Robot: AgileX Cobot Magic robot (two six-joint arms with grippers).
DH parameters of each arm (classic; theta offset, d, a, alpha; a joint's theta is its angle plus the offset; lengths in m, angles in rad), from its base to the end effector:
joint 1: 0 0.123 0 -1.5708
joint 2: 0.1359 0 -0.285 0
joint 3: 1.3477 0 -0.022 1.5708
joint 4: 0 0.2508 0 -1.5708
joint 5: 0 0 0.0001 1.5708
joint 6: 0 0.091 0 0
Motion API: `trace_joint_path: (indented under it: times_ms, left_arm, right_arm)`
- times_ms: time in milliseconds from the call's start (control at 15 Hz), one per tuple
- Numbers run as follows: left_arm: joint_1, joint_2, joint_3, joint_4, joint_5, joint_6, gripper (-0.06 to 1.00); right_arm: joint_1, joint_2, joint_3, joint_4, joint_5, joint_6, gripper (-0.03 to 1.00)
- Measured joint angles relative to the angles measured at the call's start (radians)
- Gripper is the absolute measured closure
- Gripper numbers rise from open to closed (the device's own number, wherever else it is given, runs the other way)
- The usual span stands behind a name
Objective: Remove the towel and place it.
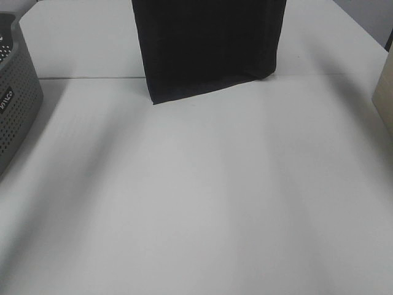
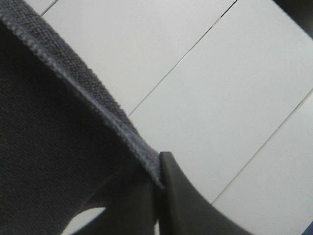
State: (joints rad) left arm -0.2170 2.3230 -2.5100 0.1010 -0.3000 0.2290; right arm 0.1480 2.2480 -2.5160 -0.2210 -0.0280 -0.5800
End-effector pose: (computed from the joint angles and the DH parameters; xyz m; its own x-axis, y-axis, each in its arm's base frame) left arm 0.5200 -0.1174 0.4411 0.5781 0.1999 -0.7911 0.0578 0.9571 0.2841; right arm 0.5132 0.0771 0.4606 0.3669 -0.6712 -0.6441 0.1585 0.7274 -0.6677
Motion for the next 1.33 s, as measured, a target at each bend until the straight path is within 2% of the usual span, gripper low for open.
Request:
trace_joint_path:
  times_ms: [133,333,467,600,933,1133,1200,1333]
  left_arm:
    - [-0.001,0.0,0.0,-0.019,0.084,0.0,0.94]
    - [-0.001,0.0,0.0,-0.038,0.145,0.0,0.94]
    - [-0.001,0.0,0.0,-0.055,0.185,0.0,0.94]
    - [-0.001,0.0,0.0,-0.074,0.258,0.0,0.94]
    - [-0.001,-0.066,0.0,-0.147,0.554,0.0,0.94]
    - [-0.001,-0.136,-0.002,-0.219,0.701,0.0,0.94]
    - [0.0,-0.164,-0.002,-0.259,0.806,0.0,0.94]
    - [0.001,-0.21,-0.002,-0.288,0.939,0.0,0.94]
  right_arm:
    - [0.0,0.0,0.0,0.022,0.068,0.027,0.96]
    - [0.0,0.0,0.0,0.098,0.16,0.053,0.96]
    - [0.0,0.0,0.0,0.175,0.256,0.056,0.96]
    - [0.0,-0.004,0.0,0.211,0.349,0.06,0.96]
    - [-0.001,-0.058,0.0,0.261,0.6,0.071,0.96]
    - [-0.003,-0.11,-0.003,0.283,0.713,0.071,0.96]
    - [-0.007,-0.137,-0.003,0.291,0.785,0.071,0.96]
    - [-0.014,-0.171,-0.003,0.309,0.901,0.07,0.96]
